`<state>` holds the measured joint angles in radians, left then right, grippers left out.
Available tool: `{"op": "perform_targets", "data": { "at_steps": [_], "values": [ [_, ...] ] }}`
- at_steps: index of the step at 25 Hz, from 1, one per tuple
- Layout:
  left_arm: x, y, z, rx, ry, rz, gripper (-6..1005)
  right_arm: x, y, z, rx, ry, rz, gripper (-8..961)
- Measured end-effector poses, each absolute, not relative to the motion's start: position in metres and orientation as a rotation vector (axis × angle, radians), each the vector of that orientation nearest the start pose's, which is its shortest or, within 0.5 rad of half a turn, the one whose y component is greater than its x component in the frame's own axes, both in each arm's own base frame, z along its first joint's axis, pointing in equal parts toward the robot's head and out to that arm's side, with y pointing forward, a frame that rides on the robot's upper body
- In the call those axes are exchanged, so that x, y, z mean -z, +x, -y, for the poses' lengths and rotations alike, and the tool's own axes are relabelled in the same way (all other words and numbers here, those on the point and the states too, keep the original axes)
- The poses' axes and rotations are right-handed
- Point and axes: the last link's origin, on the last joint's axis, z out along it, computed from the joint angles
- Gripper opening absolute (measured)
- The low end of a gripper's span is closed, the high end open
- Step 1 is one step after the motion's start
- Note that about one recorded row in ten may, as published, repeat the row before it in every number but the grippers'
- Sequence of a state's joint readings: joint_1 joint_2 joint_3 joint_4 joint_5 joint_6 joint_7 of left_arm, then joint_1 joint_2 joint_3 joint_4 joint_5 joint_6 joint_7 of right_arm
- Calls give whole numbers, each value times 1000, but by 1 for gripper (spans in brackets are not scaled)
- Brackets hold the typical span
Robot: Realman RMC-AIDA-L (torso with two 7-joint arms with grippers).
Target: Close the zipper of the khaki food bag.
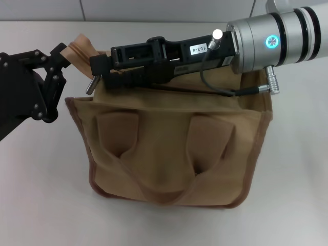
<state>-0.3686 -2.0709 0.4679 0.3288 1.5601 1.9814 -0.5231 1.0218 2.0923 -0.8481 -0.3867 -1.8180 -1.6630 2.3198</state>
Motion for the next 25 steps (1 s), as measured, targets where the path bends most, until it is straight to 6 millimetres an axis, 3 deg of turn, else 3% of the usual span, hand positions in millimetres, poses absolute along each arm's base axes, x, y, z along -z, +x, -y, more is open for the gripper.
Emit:
{"op": "perform_targets", "data": {
  "at_steps": [25],
  "values": [
    [-36, -266, -257, 1299, -2076, -151, -1, 51, 80, -363, -904, -3032, -1744, 783]
  ]
}}
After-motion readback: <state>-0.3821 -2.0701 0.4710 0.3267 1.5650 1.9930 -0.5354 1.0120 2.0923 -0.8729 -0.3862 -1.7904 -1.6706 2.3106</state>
